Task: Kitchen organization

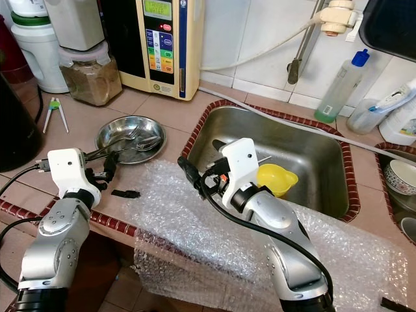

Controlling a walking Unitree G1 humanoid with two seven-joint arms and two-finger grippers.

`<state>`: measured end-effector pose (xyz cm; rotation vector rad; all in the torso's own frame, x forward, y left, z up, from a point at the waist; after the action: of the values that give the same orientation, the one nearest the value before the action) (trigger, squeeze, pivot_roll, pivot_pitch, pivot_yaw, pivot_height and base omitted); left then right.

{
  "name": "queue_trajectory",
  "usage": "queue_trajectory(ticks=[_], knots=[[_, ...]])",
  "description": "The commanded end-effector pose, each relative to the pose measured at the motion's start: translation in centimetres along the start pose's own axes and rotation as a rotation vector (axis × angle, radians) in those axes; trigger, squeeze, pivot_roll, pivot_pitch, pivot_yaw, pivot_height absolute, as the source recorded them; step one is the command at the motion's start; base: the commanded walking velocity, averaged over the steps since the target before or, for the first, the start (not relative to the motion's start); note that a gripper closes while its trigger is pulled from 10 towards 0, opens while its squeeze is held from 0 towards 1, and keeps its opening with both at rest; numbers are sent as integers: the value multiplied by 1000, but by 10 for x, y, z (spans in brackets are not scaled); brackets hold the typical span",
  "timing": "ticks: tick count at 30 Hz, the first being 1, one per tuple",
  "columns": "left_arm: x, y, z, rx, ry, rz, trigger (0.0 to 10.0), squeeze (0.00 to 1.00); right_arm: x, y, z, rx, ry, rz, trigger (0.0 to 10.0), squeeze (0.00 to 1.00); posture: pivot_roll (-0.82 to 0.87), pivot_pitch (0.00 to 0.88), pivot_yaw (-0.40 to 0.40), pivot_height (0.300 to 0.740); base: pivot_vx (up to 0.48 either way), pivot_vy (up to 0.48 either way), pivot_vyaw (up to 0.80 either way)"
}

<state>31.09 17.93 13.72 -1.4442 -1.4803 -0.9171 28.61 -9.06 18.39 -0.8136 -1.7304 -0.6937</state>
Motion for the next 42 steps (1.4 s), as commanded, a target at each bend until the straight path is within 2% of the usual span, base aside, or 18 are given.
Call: queue_trajectory(ticks=[1,7,16,42], knots=[[8,0,-6,-12,-19,-22,0,0,0,1,-1,0,-10,4,10000,0,23,78,-65,740,0,0,0],[15,2,-7,28,-84,-24,0,0,-1,1,-2,-5,-14,5,10000,0,22,78,-67,740,0,0,0],[30,3,-10,41,-104,-56,0,0,0,1,-3,-5,-17,4,10000,0,24,77,-69,740,0,0,0],[30,3,-10,41,-106,-56,0,0,0,1,-3,-5,-17,4,10000,0,24,77,-69,740,0,0,0]])
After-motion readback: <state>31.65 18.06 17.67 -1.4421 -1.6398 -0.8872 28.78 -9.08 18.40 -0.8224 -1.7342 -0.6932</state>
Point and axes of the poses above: a point about 5 cm out from each wrist's last joint towards the gripper, its own y axis pointing out of the wrist towards the gripper, its own x axis along the axis of the wrist's last joint, z = x × y, the point moved 1 cm from there along y, pointing out of the wrist towards the gripper, and after that the axes turned 15 degrees about -y, right-handed, at the moved point
